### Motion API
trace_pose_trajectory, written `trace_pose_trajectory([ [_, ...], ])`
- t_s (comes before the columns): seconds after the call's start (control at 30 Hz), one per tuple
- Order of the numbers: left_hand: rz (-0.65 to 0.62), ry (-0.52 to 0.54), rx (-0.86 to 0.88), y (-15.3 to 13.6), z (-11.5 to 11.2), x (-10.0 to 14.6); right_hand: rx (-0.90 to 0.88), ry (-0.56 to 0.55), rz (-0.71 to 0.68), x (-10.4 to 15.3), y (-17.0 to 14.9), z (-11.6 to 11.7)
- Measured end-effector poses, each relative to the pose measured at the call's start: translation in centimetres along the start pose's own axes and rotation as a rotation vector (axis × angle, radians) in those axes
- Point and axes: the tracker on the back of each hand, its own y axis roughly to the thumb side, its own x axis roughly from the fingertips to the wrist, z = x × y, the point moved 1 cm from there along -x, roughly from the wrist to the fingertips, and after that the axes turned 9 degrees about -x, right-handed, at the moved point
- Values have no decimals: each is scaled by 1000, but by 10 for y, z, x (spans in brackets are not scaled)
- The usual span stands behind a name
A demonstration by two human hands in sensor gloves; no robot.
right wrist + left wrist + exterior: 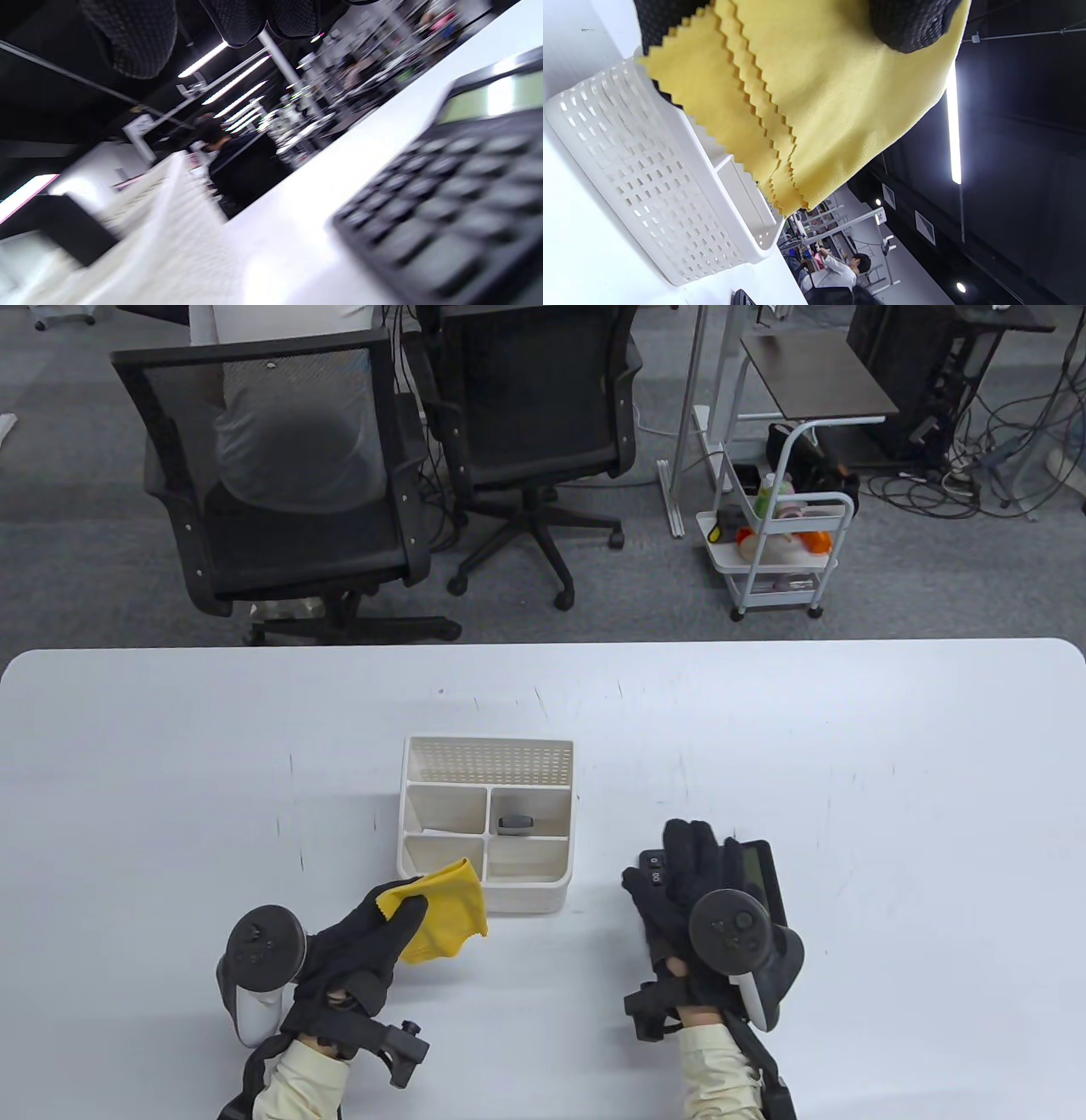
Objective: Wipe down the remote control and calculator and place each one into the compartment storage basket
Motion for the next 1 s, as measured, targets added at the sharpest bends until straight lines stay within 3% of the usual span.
trace_pose_trajectory([
  [0.1,11,4,0,-1,2,0,105,-58,120,-8,-26,-11],
  [0.37,21,7,0,-1,2,-1,110,-2,413,-24,-84,-21],
  [0.57,29,1,-23,-1,2,-2,215,70,498,-31,-97,-11],
  [0.73,27,-13,-24,-1,1,-3,368,2,464,-33,-98,-10],
  [1.0,27,-18,-24,0,0,-3,250,43,511,-36,-105,-11],
])
